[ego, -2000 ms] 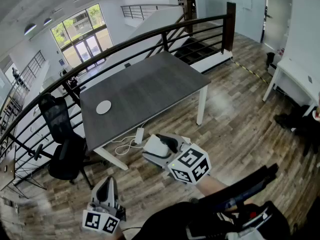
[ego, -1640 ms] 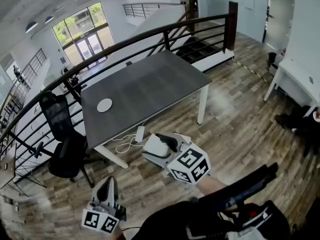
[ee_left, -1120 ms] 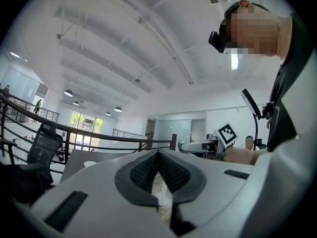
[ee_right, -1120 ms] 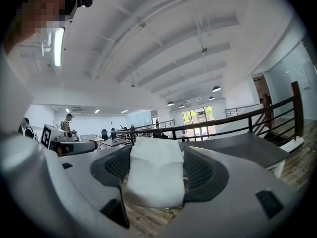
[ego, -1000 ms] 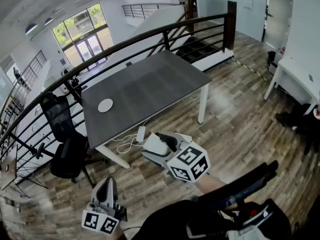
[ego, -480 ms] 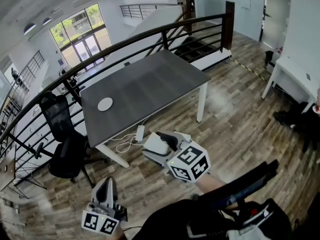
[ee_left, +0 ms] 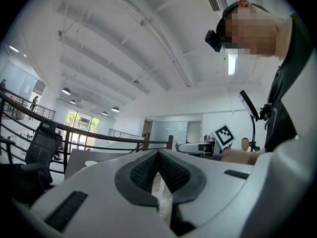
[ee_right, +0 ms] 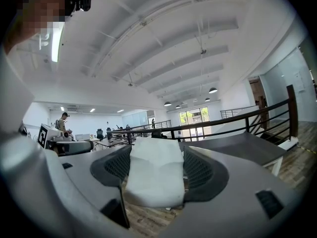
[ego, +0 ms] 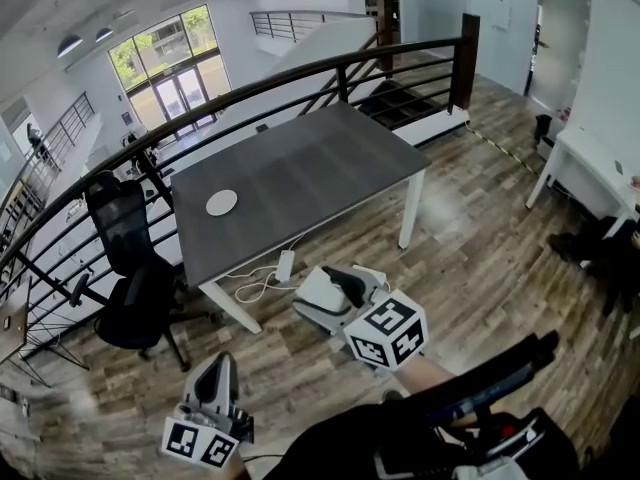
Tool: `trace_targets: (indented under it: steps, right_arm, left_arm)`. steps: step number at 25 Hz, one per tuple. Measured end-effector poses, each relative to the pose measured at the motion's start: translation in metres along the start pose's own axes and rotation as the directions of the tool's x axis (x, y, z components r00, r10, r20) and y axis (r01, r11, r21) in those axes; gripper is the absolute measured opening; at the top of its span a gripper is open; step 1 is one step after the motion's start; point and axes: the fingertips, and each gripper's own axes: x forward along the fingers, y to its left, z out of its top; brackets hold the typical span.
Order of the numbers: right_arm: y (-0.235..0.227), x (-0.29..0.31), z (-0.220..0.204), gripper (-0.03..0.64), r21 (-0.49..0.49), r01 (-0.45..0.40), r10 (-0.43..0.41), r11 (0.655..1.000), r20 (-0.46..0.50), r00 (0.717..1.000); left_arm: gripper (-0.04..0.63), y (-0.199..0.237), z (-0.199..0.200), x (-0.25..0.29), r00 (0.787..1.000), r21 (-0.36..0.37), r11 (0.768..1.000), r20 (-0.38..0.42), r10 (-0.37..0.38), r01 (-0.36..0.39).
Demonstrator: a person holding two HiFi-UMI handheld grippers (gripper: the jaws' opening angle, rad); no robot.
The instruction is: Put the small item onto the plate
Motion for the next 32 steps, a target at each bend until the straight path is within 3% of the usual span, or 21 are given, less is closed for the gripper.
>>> trace_targets:
  steps: [14, 27, 32]
  right_arm:
    - [0.032, 0.030, -0.011, 0.331, 0.000, -0.001, 0.001, 1.000, -0.015, 1.000]
    - [-0.035, 0.079, 0.016, 0.331, -0.005, -0.088, 0.088, 0.996, 0.003, 0.996]
    - [-0.078, 0.092, 0.031, 0.331, -0.008, -0.102, 0.102, 0.995, 0.019, 0.995]
  left_arm:
    - [0.003, 0.039, -0.009, -0.027, 1.000, -0.038, 0.999, -0.015, -0.006, 0.006]
    - [0.003, 0.057, 0.003, 0.052, 0.998, 0.000, 0.998, -0.031, 0.060, -0.060]
    - [0.003, 0.056, 0.011, 0.096, 0.995, 0.059, 0.994, -0.032, 0.093, -0.091]
